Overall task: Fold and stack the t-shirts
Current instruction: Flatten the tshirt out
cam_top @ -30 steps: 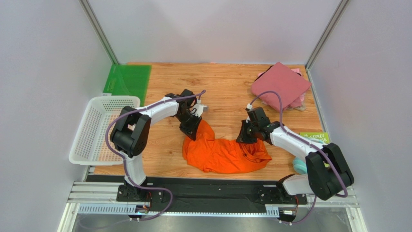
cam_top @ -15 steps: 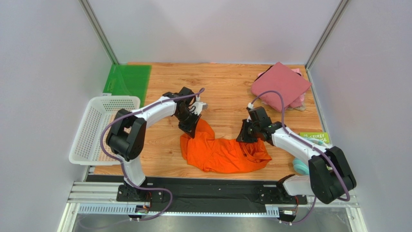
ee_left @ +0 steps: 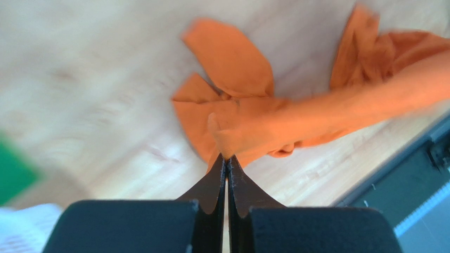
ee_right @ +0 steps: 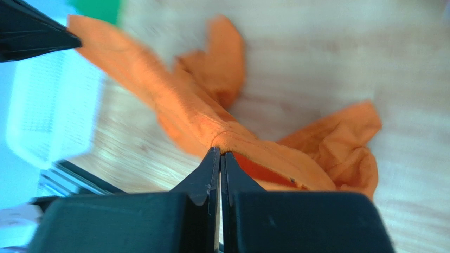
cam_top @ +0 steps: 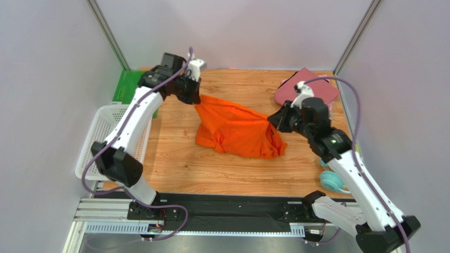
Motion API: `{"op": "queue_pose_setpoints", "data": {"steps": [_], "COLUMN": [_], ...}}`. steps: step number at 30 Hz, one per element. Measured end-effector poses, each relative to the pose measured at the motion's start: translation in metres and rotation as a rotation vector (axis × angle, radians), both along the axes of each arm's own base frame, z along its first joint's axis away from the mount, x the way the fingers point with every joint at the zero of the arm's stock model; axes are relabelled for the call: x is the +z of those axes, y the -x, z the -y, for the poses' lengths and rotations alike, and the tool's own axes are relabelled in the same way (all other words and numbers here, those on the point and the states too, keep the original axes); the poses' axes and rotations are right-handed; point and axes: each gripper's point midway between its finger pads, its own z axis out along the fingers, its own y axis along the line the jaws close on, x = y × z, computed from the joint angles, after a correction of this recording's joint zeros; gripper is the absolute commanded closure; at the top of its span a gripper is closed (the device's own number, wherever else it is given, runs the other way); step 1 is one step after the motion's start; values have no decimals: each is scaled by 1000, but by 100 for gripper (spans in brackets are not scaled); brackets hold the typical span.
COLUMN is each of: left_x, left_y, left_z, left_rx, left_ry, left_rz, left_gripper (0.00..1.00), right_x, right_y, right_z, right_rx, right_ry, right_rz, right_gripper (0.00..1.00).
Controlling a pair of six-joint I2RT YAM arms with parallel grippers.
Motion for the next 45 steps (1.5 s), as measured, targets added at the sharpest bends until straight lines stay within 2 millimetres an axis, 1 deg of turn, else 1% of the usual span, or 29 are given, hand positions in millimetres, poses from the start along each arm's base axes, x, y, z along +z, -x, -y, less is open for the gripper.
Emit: {"op": "queue_pose_setpoints", "data": {"steps": [1,2,3,4,5,6,7,9,11,12,13,15,17,19,21,24,26,28,30,32,33,35,36,37,38,39,41,43,45], "left_x": [31,59,89,115,134,159,180,221,258,281,295,329,353,365,371,372,369,362,350,337,330,308,298,284,269,258,236,228,228], "left_y": [-5,-6,-1,7,15,27,38,58,78,91,97,118,141,171,195,232,244,243,229,207,196,170,163,153,143,137,124,113,106], "left_z": [-8,-14,-19,-23,-26,-28,-30,-36,-42,-45,-51,-69,-83,-95,-105,-118,-118,-111,-98,-81,-73,-50,-40,-27,-14,-4,18,32,39], "left_rx": [19,31,37,40,37,29,22,12,5,0,9,46,68,70,77,74,53,24,-15,-54,-69,-118,-147,-171,-197,-219,-254,-267,-266], "left_ry": [10,21,33,46,57,73,89,120,155,177,179,187,200,215,227,249,267,282,288,295,296,294,293,279,261,248,211,188,178], "left_rz": [87,166,243,309,357,418,470,569,659,715,764,875,966,1031,1082,1134,1144,1114,1046,959,917,804,760,707,653,613,539,514,517], "left_gripper": [100,100,100,100,100,100,100,100,100,100,100,100,100,100,100,100,100,100,100,100,100,100,100,100,100,100,100,100,100], "right_x": [29,59,91,113,137,164,182,209,229,236,239,247,256,265,272,274,267,253,224,189,172,133,116,101,84,70,50,39,28], "right_y": [2,5,12,19,27,38,47,67,89,99,106,125,145,164,179,190,189,179,164,146,137,119,114,111,109,111,116,126,135], "right_z": [2,6,11,15,19,25,29,36,41,43,46,52,55,58,60,61,58,48,35,17,9,-7,-14,-20,-28,-37,-55,-76,-98], "right_rx": [-3,-7,-9,-10,-10,-10,-8,4,32,48,53,66,100,136,160,181,193,216,244,284,300,326,340,353,370,399,452,524,586], "right_ry": [-23,-46,-71,-89,-112,-139,-158,-191,-224,-239,-244,-263,-288,-315,-336,-351,-356,-356,-345,-325,-316,-294,-282,-268,-249,-230,-180,-130,-76], "right_rz": [69,142,216,266,324,391,434,501,555,580,595,635,675,713,744,758,736,696,603,488,426,302,246,201,150,108,56,37,15], "right_gripper": [100,100,100,100,100,100,100,100,100,100,100,100,100,100,100,100,100,100,97,88,78,73,69,58,55,50,48,42,34]}}
